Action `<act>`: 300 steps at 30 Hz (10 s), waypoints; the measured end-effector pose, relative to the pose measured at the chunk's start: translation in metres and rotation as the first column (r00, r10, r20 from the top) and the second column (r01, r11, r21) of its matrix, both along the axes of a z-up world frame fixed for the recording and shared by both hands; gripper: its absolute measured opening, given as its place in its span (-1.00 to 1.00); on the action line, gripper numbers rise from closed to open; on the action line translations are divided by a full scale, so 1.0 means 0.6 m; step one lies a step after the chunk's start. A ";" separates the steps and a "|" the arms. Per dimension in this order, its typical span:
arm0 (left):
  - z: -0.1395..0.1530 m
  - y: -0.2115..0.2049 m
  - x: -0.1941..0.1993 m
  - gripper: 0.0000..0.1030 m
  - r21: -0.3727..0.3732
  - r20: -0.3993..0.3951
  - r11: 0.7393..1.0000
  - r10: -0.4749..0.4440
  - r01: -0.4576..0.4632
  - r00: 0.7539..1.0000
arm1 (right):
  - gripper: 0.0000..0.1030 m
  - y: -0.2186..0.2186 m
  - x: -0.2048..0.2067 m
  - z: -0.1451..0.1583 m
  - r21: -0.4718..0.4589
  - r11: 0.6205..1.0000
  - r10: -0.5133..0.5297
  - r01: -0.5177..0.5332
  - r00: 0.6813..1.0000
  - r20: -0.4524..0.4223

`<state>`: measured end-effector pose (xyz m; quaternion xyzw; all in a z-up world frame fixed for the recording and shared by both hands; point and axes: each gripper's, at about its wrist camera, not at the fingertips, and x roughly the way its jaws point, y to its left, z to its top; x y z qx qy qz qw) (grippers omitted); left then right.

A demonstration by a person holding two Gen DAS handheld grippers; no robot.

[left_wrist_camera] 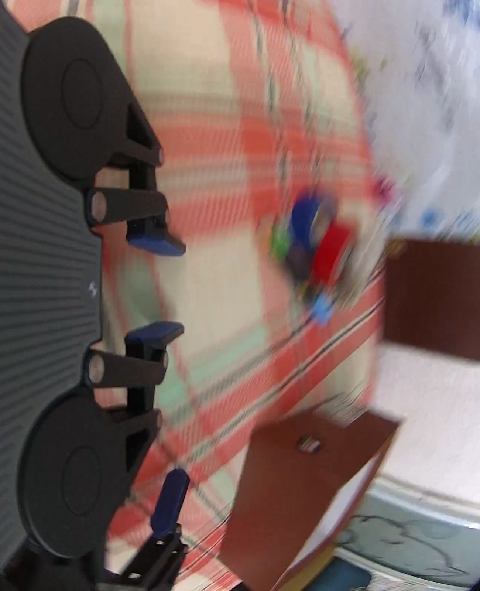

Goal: Organize objects

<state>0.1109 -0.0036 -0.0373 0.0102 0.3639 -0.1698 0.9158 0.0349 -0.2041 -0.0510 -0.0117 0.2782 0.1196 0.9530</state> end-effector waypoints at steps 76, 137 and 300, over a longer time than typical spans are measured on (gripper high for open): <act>0.179 -0.241 0.051 -0.13 -0.187 0.134 0.949 -0.233 0.255 0.963 | -0.41 -0.153 -0.045 0.073 0.157 0.907 -0.422 0.391 0.832 0.362; 0.007 -0.091 -0.044 -0.20 -0.118 -0.271 0.979 -0.195 0.168 0.943 | 0.06 0.038 -0.061 -0.017 -0.102 0.993 0.054 -0.057 0.998 -0.035; 0.032 -0.002 -0.071 0.75 -0.194 -0.097 0.978 -0.103 0.083 0.990 | 0.41 0.024 -0.056 -0.016 -0.039 0.997 0.058 -0.060 0.996 -0.069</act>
